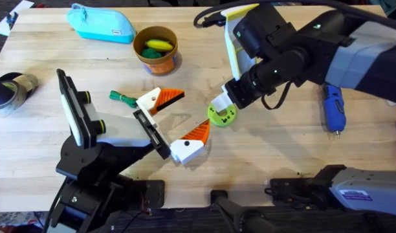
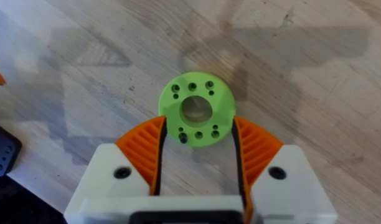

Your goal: Pick up the gripper from the table and insert it into the empty holder that is missing its gripper. Then pick up a screw, insert it into the mounting hole, and use the screwdriver to tighten it. Finally, clean up the table by picking up the vegetable and placing it into the bucket.

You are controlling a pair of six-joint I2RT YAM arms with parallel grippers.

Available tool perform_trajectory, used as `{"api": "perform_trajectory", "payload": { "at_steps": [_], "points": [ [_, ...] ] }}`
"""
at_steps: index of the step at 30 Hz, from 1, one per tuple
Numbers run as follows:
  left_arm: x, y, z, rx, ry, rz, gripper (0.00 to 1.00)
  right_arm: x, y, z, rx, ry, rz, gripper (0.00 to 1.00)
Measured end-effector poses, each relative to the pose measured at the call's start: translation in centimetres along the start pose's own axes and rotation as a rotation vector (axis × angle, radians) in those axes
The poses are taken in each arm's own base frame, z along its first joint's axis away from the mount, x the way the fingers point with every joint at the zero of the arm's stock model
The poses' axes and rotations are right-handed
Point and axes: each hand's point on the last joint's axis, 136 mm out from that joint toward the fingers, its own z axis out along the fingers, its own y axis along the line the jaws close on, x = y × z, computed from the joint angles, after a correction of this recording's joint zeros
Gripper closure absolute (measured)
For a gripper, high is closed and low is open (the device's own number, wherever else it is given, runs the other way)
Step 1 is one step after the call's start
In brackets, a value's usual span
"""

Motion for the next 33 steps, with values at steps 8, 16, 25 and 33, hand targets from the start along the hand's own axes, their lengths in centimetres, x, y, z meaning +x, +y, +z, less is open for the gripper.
{"api": "perform_trajectory", "payload": {
  "at_steps": [8,16,25,33],
  "points": [
    [-0.1,0.0,0.0,-0.002,-0.002,0.0,0.009,0.7,0.1,-0.8,0.001,0.011,0.026,0.393],
    [-0.1,0.0,0.0,-0.002,-0.003,-0.001,0.009,2.2,0.7,-6.2,0.028,-0.078,0.035,0.393],
    [-0.1,0.0,0.0,-0.002,-0.003,-0.001,0.009,4.0,3.7,-2.2,0.014,-0.044,-0.083,0.393],
    [-0.1,0.0,0.0,-0.002,-0.003,-0.001,0.009,3.8,3.4,0.7,0.035,0.007,-0.082,0.431]
  ]
}}
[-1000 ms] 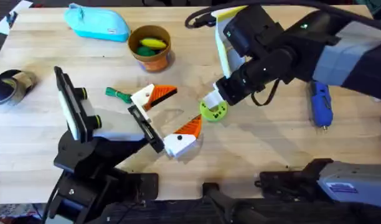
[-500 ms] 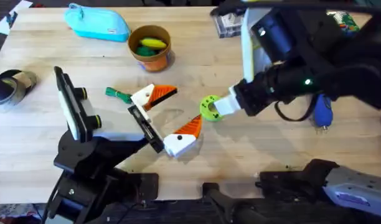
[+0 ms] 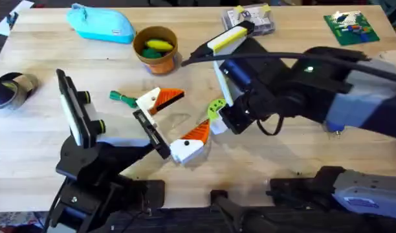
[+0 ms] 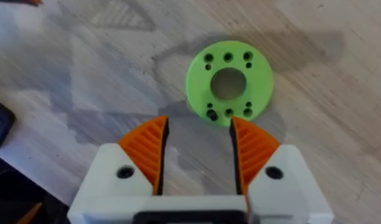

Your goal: Pick up the gripper from the table and insert it into the empty holder that is missing its gripper. Then pick up a screw, insert it into the mounting hole, and use the screwdriver to tighten it. Finally, clean up the table by picking up the vegetable and placing it into the bucket.

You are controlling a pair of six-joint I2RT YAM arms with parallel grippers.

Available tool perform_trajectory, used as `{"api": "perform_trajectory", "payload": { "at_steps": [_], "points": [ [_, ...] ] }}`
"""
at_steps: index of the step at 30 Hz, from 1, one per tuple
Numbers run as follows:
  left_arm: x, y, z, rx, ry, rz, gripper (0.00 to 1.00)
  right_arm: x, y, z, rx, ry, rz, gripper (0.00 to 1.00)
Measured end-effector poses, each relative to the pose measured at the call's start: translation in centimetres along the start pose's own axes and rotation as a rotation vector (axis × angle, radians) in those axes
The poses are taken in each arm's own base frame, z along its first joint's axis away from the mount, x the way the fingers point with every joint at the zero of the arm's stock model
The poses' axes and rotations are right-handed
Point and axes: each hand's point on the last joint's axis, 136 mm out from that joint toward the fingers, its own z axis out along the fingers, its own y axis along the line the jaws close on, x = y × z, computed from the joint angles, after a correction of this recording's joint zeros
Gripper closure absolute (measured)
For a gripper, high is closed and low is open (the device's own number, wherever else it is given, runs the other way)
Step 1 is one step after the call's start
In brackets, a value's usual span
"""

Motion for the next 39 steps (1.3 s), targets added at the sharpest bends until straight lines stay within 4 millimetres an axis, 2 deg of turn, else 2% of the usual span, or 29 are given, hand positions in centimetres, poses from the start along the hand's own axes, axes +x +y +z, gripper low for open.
{"api": "perform_trajectory", "payload": {
  "at_steps": [5,13,18,21,26,33,39],
  "points": [
    [0.0,0.0,0.0,0.0,0.0,0.0,0.009,0.5,-0.2,1.6,0.015,0.055,-0.001,0.663],
    [0.0,0.0,0.0,0.0,0.0,0.0,0.009,1.3,-0.6,3.2,0.033,0.114,-0.005,0.701],
    [0.0,0.0,0.0,0.0,0.0,0.0,0.009,1.2,-1.0,3.3,0.059,0.114,-0.007,0.734],
    [0.0,0.0,0.0,0.0,0.0,0.0,0.009,1.2,-1.1,3.3,0.064,0.114,-0.012,0.794],
    [0.0,0.0,0.0,0.0,0.0,0.0,0.009,1.2,-1.2,3.3,0.068,0.113,-0.015,0.984],
    [0.0,0.0,0.0,0.0,0.0,0.0,0.009,1.2,-1.2,3.3,0.07,0.113,-0.015,0.994],
    [0.0,0.0,0.0,0.0,0.0,0.0,0.009,2.0,-1.4,3.2,0.076,0.147,-0.014,0.994]
  ]
}}
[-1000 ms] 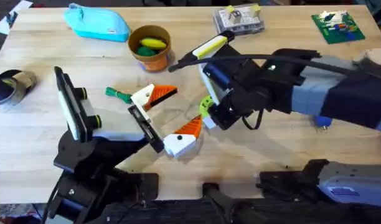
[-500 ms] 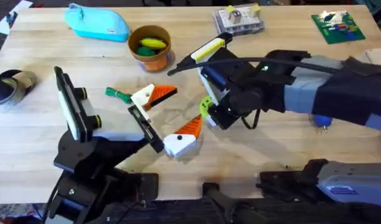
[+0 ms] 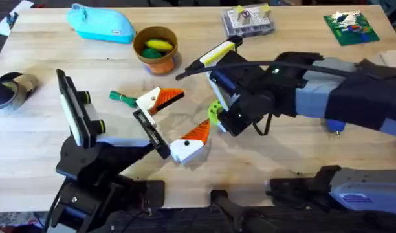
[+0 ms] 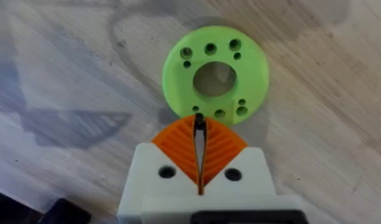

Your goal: Pick up the gripper from the table and insert it into the empty holder that is missing its gripper. Then pick up a screw, insert it into the mounting hole, and use the screwdriver to tighten it. Finally, clean up the table by picking up the vegetable and placing it into the bucket.

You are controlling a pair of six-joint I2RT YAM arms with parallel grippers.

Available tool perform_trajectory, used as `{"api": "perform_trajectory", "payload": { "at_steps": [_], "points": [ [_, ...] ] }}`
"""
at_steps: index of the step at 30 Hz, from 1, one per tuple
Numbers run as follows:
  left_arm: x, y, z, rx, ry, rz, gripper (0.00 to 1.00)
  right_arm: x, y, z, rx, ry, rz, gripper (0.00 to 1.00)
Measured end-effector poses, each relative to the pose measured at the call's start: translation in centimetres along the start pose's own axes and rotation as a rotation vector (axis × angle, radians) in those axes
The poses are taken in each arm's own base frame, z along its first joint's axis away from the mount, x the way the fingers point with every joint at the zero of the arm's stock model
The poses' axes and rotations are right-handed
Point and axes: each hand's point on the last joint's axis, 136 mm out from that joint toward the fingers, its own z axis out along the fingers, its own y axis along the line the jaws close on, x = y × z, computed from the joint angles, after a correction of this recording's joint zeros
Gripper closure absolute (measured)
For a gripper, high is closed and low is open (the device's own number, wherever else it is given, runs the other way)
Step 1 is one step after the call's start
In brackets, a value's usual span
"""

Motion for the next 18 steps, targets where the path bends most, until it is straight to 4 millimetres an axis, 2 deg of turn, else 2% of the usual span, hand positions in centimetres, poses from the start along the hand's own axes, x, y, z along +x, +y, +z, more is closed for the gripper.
{"api": "perform_trajectory", "payload": {
  "at_steps": [5,9,14,18],
  "points": [
    [0.0,0.0,0.0,0.0,0.0,0.0,0.009,1.4,-0.5,-0.4,0.013,0.068,0.008,0.994],
    [0.0,0.0,0.0,0.0,0.0,0.0,0.009,1.7,-1.6,-2.7,0.025,0.117,0.029,0.995],
    [0.1,-0.6,0.0,0.033,0.005,0.022,0.009,-0.8,-2.5,-7.4,0.023,0.059,0.038,0.995],
    [0.3,-1.7,-0.1,0.102,0.013,0.071,0.009,-3.0,-2.3,-11.0,0.014,-0.018,0.012,0.995]
  ]
}}
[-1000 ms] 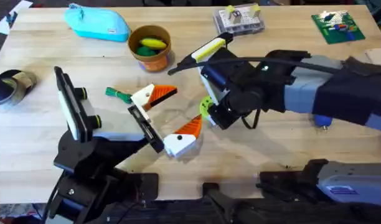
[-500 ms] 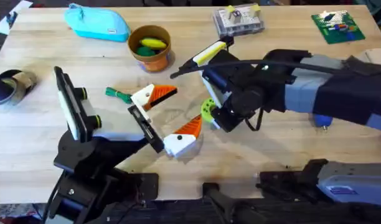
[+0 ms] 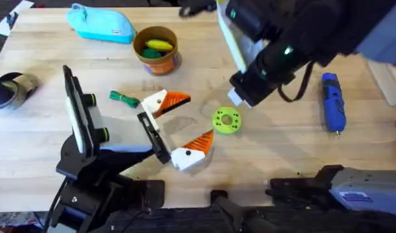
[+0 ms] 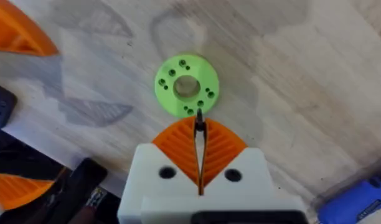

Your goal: Pick up the gripper from the table and insert it into the empty holder that is missing its gripper. Then pick up a screw, insert it into the mounting hole, and use the screwdriver to tighten it. Finally, clean up the table by picking up the vegetable and placing it into the bucket.

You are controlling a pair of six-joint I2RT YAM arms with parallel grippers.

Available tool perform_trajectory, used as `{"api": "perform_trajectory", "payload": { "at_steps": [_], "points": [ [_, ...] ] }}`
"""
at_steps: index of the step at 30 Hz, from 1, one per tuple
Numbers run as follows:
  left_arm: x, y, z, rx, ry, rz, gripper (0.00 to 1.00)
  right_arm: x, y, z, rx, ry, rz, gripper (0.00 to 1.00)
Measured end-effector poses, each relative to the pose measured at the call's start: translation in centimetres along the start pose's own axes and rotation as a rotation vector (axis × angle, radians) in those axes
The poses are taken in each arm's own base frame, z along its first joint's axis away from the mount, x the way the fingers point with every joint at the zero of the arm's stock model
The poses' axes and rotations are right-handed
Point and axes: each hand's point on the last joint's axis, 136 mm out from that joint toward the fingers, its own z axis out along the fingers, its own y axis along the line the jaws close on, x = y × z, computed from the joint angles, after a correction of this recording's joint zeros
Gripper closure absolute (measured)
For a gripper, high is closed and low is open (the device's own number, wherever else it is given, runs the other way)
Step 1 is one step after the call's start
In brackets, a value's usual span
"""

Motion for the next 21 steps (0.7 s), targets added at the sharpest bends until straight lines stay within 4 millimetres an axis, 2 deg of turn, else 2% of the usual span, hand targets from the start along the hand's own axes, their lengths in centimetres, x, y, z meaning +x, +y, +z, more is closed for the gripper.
{"api": "perform_trajectory", "payload": {
  "at_steps": [4,8,12,13,14,21],
  "points": [
    [0.2,-1.2,0.0,0.067,0.007,0.021,0.009,-2.1,0.6,-3.3,-0.024,-0.09,-0.023,0.995],
    [0.3,-2.2,-0.1,0.126,0.012,0.029,0.009,-3.6,2.6,-5.7,-0.077,-0.163,-0.068,0.995],
    [0.4,-2.8,-0.2,0.162,0.016,0.031,0.009,-4.5,5.6,-7.3,-0.128,-0.228,-0.146,0.995],
    [0.4,-2.9,-0.3,0.172,0.018,0.031,0.009,-5.5,7.9,-8.2,-0.166,-0.293,-0.194,0.995],
    [0.5,-3.1,-0.3,0.181,0.018,0.03,0.009,-5.8,9.5,-8.8,-0.195,-0.32,-0.21,0.995],
    [0.5,-3.1,-0.3,0.184,0.019,0.03,0.009,-5.8,11.6,-8.5,-0.207,-0.26,-0.238,0.995]
  ]
}}
